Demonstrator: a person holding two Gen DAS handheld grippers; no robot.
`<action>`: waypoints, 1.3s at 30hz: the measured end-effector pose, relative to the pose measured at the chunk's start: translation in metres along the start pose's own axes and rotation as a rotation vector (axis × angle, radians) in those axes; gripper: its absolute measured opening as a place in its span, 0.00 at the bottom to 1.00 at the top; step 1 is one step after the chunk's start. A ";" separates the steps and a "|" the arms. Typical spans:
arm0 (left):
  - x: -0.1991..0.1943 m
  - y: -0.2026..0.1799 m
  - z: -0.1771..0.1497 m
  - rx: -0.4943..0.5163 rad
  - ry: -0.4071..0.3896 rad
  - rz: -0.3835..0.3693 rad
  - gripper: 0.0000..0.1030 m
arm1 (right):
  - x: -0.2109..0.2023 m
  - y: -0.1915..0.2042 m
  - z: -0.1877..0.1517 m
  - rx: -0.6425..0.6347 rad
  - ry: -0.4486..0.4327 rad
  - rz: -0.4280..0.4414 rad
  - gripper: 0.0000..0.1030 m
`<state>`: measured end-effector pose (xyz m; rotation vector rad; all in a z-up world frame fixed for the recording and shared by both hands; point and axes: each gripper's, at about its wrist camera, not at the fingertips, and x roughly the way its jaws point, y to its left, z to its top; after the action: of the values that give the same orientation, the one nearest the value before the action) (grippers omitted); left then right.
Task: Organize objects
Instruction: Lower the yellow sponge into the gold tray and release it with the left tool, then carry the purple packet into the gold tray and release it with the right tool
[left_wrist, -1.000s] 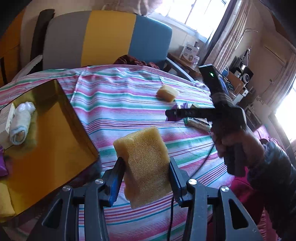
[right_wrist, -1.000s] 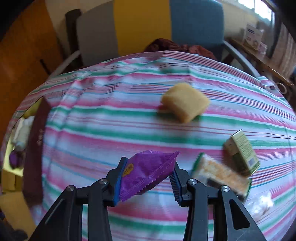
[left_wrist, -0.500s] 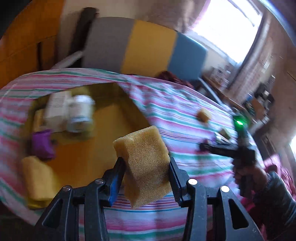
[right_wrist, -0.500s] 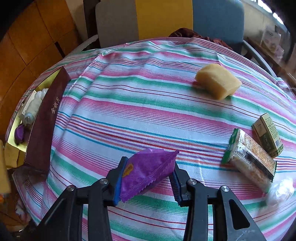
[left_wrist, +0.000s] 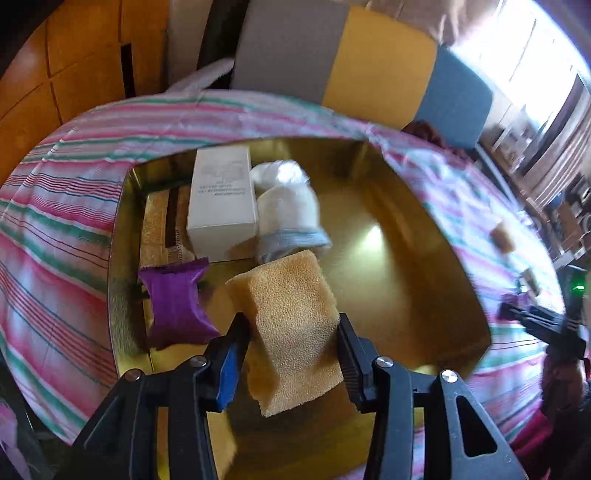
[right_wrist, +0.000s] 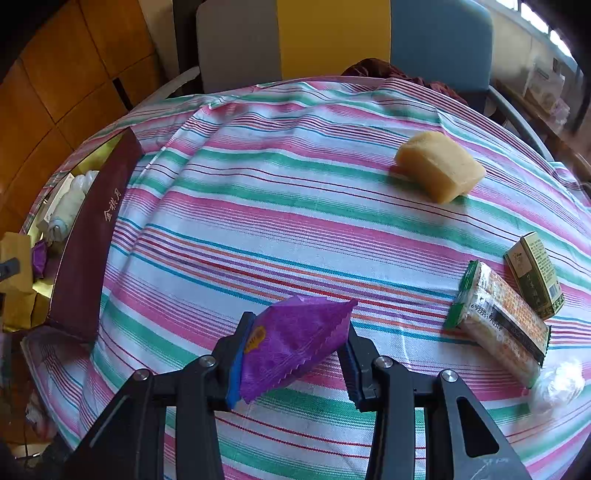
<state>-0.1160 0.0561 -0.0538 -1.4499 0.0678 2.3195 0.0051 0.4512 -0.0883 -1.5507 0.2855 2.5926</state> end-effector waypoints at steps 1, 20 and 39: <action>0.009 0.002 0.005 0.014 0.026 0.018 0.45 | 0.000 0.001 0.000 -0.001 0.000 -0.001 0.42; -0.023 0.013 0.005 -0.026 -0.101 0.085 0.76 | 0.001 0.003 -0.001 -0.014 -0.002 -0.009 0.42; -0.092 -0.020 -0.051 -0.039 -0.312 0.159 0.76 | -0.046 0.051 0.020 -0.013 -0.129 0.108 0.42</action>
<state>-0.0310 0.0331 0.0061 -1.1183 0.0513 2.6622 -0.0002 0.4058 -0.0328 -1.4017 0.3499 2.7677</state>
